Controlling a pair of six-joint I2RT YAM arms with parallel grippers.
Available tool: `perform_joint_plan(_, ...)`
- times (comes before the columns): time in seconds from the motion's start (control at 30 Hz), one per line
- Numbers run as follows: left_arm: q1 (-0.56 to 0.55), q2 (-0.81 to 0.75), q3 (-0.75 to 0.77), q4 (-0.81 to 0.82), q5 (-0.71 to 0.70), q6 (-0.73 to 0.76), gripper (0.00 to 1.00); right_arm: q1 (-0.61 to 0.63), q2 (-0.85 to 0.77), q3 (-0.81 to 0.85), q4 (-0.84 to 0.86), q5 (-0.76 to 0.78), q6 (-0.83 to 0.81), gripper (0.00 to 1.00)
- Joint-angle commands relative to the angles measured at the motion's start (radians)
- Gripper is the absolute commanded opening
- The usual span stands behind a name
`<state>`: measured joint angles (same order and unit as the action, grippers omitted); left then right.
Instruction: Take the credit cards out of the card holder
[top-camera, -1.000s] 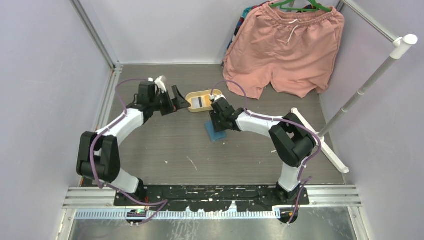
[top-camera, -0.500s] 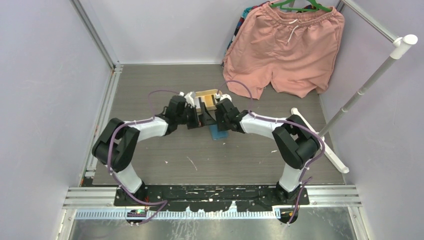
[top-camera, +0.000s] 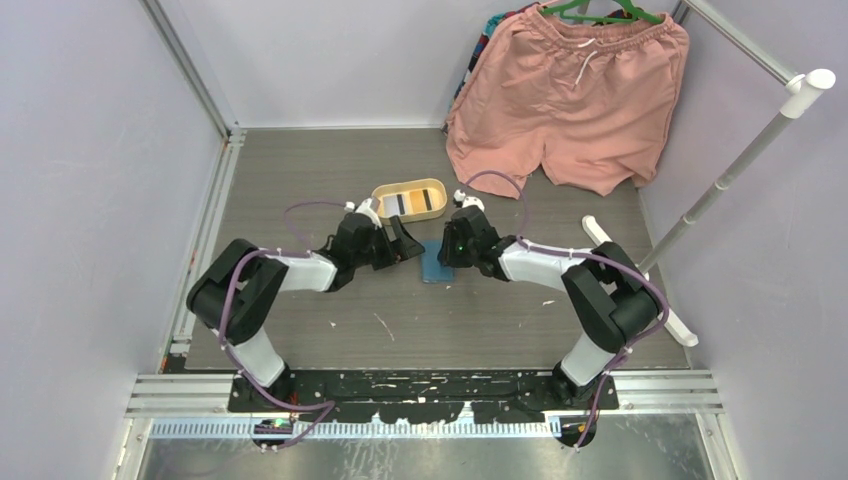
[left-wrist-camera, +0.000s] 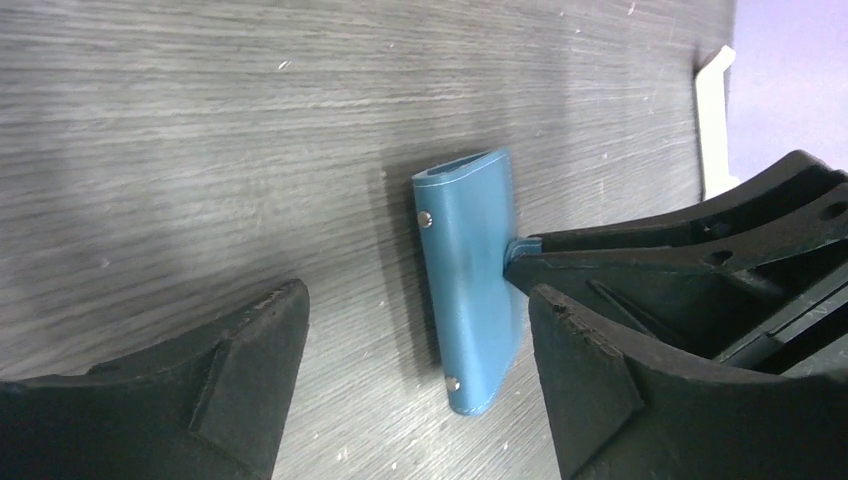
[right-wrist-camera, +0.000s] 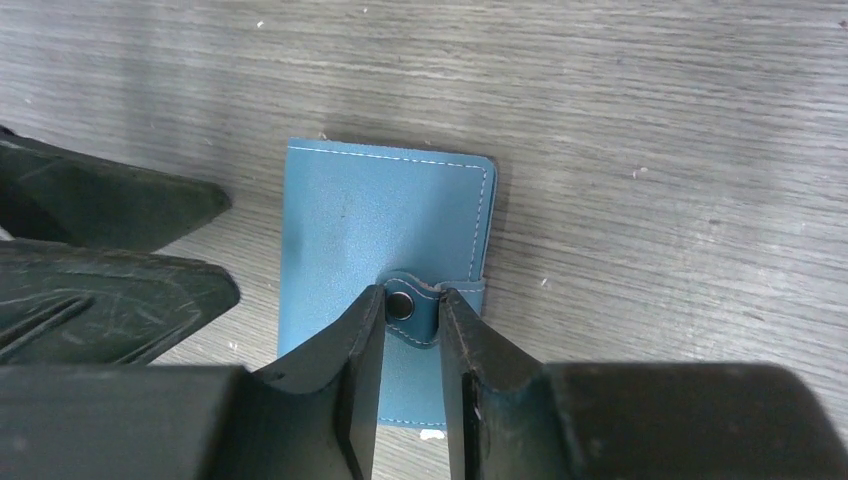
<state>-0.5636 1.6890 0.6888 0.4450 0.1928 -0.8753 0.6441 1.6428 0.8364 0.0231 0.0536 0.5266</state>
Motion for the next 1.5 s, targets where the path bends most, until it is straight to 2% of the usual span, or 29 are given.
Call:
perform_joint_plan(0.0,-0.005,0.092,-0.013,0.178,0.05,-0.09,0.79,-0.021,-0.049,-0.022,0.153,-0.08,0.075,0.01)
perform_joint_plan(0.17,-0.013,0.175,-0.018,0.328,0.113,-0.169,0.76,-0.04,-0.065,-0.057,0.21,-0.121,0.101,0.01)
perform_joint_plan(0.27,-0.014,0.21,0.013,0.316,0.162,-0.172,0.64,-0.045,-0.075,-0.079,0.26,-0.156,0.109,0.01)
perform_joint_plan(0.33,-0.013,0.228,0.029,0.3,0.191,-0.169,0.47,-0.048,-0.082,-0.09,0.283,-0.173,0.11,0.01)
perform_joint_plan(0.4,-0.012,0.244,0.04,0.278,0.214,-0.175,0.2,-0.052,-0.091,-0.1,0.303,-0.188,0.11,0.01)
perform_joint_plan(0.47,-0.007,0.257,0.066,0.244,0.246,-0.171,0.02,-0.06,-0.101,-0.114,0.319,-0.206,0.113,0.01)
perform_joint_plan(0.63,0.006,0.22,0.067,0.199,0.242,-0.14,0.0,-0.125,-0.14,-0.156,0.36,-0.27,0.138,0.01)
perform_joint_plan(0.8,0.008,0.131,0.098,0.031,0.198,-0.038,0.0,-0.182,-0.19,-0.18,0.311,-0.288,0.09,0.01)
perform_joint_plan(0.9,0.008,0.108,0.145,-0.076,0.208,0.009,0.0,-0.157,-0.223,-0.127,0.174,-0.287,-0.077,0.41)
perform_joint_plan(0.93,0.008,0.105,0.168,-0.137,0.216,0.033,0.0,-0.136,-0.234,-0.108,0.121,-0.267,-0.137,0.47)
perform_joint_plan(1.03,0.008,0.108,0.241,-0.264,0.239,0.098,0.0,-0.1,-0.239,-0.047,-0.004,-0.244,-0.239,0.54)
perform_joint_plan(1.13,0.008,0.123,0.317,-0.4,0.25,0.161,0.0,-0.067,-0.221,-0.02,-0.059,-0.226,-0.29,0.64)
perform_joint_plan(1.3,0.017,0.154,0.383,-0.507,0.279,0.217,0.0,-0.015,-0.149,-0.001,-0.092,-0.184,-0.369,0.65)
perform_joint_plan(1.47,0.03,0.181,0.407,-0.542,0.334,0.239,0.0,0.001,-0.1,-0.035,-0.031,-0.16,-0.42,0.61)
